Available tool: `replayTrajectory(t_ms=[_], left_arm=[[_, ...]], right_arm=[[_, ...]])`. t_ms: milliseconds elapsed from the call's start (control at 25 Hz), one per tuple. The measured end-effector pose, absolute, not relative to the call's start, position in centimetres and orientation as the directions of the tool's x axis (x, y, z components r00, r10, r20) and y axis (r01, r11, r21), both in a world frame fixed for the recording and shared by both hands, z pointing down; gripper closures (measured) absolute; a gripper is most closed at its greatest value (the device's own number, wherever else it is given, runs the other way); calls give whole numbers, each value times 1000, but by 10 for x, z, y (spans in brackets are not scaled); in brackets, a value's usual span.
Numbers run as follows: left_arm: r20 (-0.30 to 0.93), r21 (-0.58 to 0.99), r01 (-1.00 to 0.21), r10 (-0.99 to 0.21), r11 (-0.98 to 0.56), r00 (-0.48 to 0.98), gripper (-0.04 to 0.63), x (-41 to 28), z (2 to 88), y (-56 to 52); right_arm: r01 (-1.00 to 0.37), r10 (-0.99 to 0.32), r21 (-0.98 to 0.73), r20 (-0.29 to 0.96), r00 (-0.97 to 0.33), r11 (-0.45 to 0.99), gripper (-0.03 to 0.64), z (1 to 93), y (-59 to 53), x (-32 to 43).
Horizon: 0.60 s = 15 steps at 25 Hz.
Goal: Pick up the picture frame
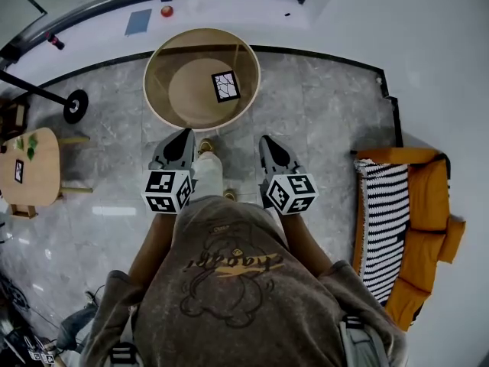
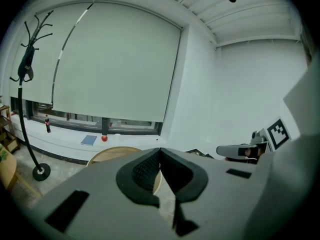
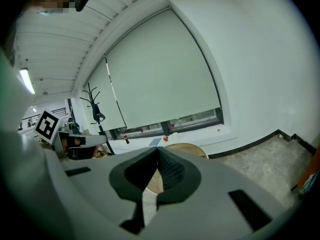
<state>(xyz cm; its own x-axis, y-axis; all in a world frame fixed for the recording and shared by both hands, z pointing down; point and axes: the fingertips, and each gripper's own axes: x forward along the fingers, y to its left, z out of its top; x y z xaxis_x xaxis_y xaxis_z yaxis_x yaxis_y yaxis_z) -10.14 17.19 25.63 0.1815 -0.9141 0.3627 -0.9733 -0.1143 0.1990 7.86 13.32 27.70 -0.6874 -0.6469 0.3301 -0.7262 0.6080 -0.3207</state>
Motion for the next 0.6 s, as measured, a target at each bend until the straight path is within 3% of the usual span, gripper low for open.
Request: replayTrajectory(t_ms=[600], left_arm=[[403,216,-966,-888,-142,221,578,-146,271,69]], right_arm=[[-732,-629,-330,374,-682,596,600,292,41,30]])
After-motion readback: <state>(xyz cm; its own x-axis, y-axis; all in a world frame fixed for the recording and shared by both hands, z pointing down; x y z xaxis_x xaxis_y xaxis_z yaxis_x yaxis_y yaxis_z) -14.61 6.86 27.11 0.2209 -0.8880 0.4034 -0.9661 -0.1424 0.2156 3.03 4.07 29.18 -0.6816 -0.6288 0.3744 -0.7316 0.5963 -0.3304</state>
